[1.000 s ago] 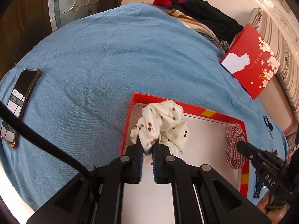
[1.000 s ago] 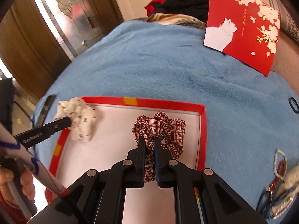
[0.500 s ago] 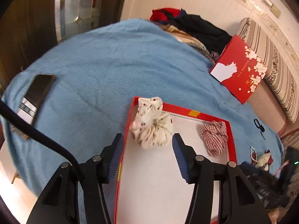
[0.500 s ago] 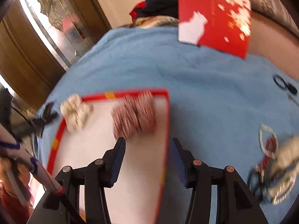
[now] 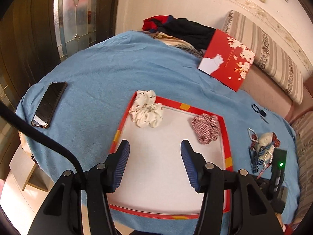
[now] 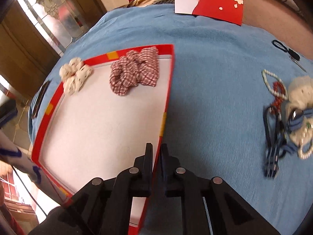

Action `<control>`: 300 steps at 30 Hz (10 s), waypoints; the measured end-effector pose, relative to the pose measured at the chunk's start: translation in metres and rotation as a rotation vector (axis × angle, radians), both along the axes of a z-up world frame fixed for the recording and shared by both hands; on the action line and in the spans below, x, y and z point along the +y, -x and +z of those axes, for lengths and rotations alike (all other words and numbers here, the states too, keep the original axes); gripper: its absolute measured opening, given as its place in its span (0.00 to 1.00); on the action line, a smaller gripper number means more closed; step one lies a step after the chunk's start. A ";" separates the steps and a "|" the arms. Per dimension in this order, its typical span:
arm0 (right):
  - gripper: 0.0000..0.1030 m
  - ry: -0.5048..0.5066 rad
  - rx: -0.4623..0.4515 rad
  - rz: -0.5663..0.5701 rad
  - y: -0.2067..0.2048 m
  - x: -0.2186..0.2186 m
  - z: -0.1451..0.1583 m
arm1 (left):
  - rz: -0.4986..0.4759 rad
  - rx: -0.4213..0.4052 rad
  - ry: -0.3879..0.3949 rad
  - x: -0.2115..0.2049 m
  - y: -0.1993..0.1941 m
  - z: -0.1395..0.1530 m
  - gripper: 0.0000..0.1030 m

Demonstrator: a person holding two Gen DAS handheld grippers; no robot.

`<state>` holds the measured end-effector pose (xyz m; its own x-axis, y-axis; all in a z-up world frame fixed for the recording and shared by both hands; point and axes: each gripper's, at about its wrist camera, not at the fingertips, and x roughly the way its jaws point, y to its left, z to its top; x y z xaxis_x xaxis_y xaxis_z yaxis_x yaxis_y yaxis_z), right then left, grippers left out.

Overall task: Organize jewelry
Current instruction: 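Move both open tools back to the accessory pile, then grasp the blue striped watch strap with the left tool while the right grasps the pearl bracelet, then carry the watch and pearl bracelet into the white tray and open both tools, then move both open tools back to the remaining accessories, then grasp the sheer white scrunchie with the left tool while the right grasps the red polka-dot scrunchie, then carry both scrunchies into the white tray and open both tools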

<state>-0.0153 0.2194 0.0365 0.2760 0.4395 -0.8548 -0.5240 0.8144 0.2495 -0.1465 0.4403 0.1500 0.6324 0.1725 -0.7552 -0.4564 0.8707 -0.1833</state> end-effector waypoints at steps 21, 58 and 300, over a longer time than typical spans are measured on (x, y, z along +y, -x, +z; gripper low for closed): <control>0.34 -0.082 -0.074 -0.296 0.043 -0.262 0.028 | -0.318 0.022 0.034 -0.187 -0.041 0.005 0.57; 0.36 -0.153 -0.097 -0.478 0.015 -0.340 -0.015 | -0.592 0.180 0.018 -0.254 -0.042 -0.080 0.09; 0.10 -0.125 -0.047 0.067 0.038 -0.004 0.057 | -0.032 0.133 0.233 -0.016 -0.009 -0.082 0.05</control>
<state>-0.0537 0.2158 0.0931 0.2809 0.5609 -0.7787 -0.5899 0.7410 0.3209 -0.1380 0.4244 0.0683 0.5276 -0.0341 -0.8488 -0.4625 0.8266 -0.3207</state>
